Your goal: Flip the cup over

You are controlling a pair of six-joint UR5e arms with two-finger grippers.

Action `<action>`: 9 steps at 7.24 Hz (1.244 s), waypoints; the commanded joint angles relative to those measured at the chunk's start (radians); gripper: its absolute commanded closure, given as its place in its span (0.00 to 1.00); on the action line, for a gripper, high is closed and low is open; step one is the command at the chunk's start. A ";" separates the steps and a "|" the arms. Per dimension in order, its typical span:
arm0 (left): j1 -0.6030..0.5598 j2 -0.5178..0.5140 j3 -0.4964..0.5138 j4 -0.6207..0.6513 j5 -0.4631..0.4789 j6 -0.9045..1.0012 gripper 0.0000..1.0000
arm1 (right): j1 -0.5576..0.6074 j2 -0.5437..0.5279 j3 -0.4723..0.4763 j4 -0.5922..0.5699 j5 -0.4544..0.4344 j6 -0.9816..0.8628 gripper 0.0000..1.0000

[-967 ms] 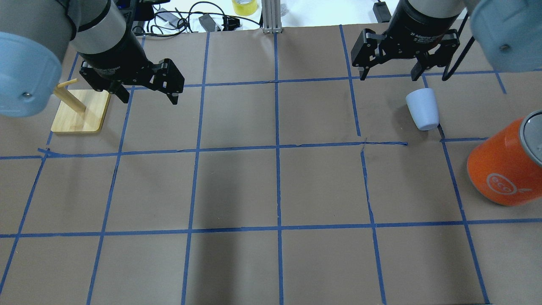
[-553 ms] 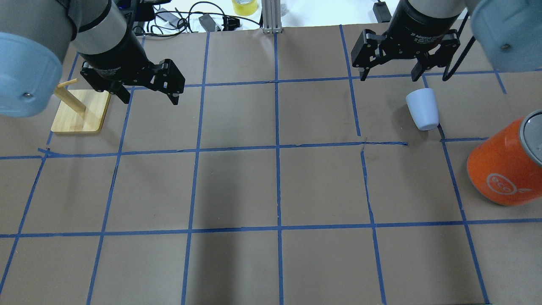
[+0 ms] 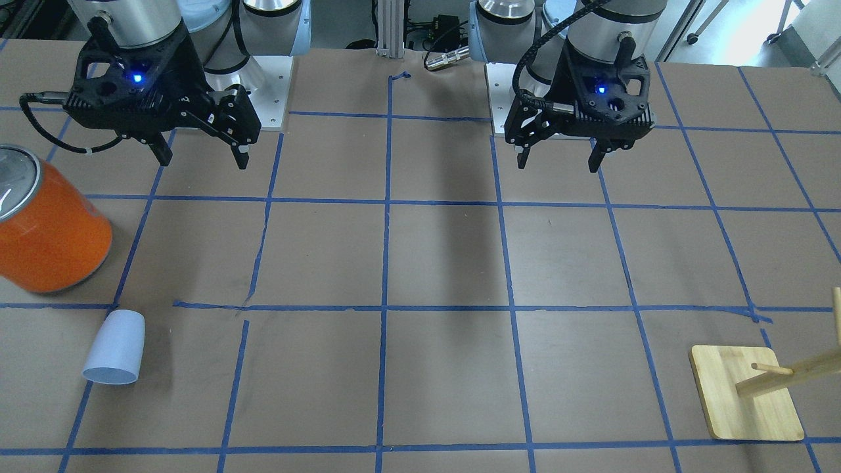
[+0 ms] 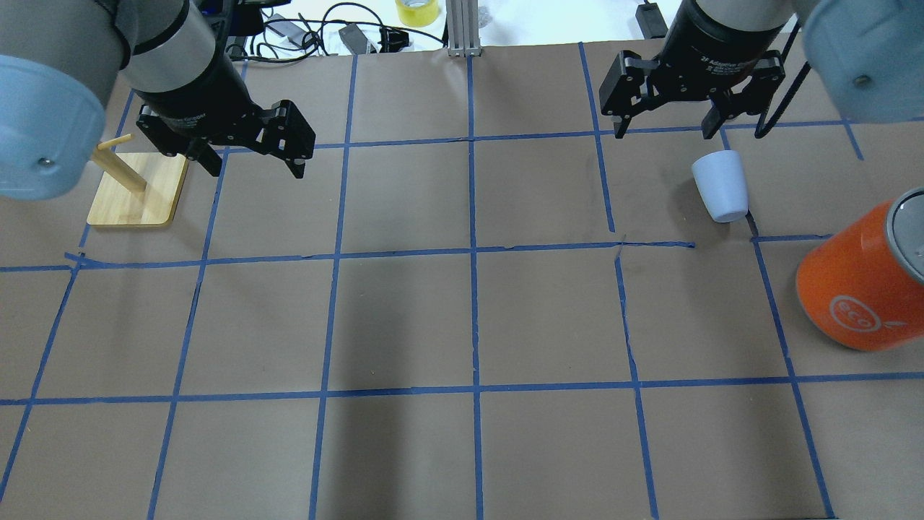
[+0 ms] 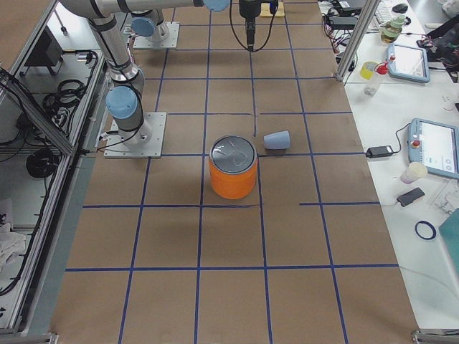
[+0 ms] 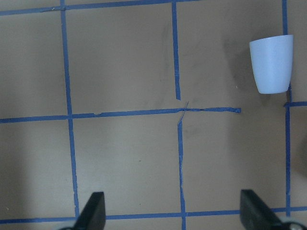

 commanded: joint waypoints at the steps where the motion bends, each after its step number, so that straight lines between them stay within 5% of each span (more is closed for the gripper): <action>1: 0.000 0.000 -0.003 0.023 -0.003 -0.003 0.00 | -0.001 0.000 0.000 0.003 -0.001 -0.001 0.00; 6: 0.000 0.001 -0.006 0.029 0.001 0.000 0.00 | -0.053 0.023 -0.005 -0.006 -0.010 -0.018 0.00; 9: 0.000 0.001 -0.006 0.029 0.001 0.000 0.00 | -0.200 0.101 0.008 -0.050 0.001 -0.223 0.00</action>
